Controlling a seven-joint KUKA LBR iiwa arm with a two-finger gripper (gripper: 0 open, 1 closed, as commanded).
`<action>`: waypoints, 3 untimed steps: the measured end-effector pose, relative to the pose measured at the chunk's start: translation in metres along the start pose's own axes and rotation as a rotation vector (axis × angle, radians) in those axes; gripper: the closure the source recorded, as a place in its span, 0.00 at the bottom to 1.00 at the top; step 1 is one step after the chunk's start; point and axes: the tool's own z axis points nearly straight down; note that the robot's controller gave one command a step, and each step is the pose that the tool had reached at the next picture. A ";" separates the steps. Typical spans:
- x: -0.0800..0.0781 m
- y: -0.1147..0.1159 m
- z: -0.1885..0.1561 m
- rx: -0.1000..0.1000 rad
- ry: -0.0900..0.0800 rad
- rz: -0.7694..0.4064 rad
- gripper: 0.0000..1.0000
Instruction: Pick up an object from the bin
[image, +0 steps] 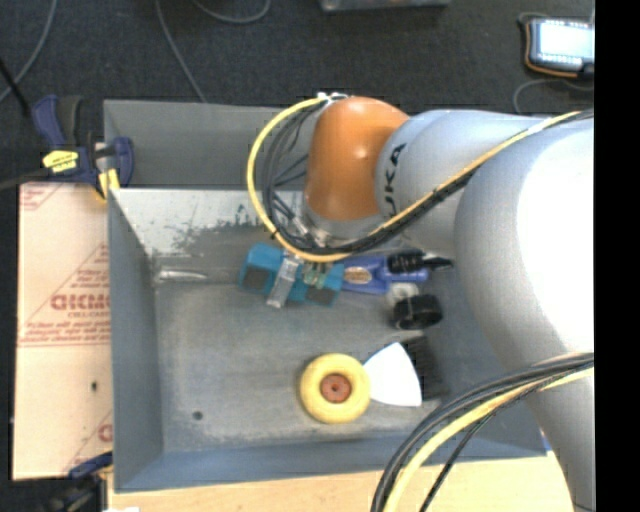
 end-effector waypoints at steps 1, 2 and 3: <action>-0.001 0.001 -0.024 -0.002 -0.004 0.000 1.00; -0.002 0.001 -0.042 -0.003 -0.007 -0.001 1.00; -0.002 0.001 -0.054 -0.004 -0.008 -0.001 1.00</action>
Offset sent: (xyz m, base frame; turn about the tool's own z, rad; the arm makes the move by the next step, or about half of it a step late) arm 0.0000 -0.0001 0.0416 0.0000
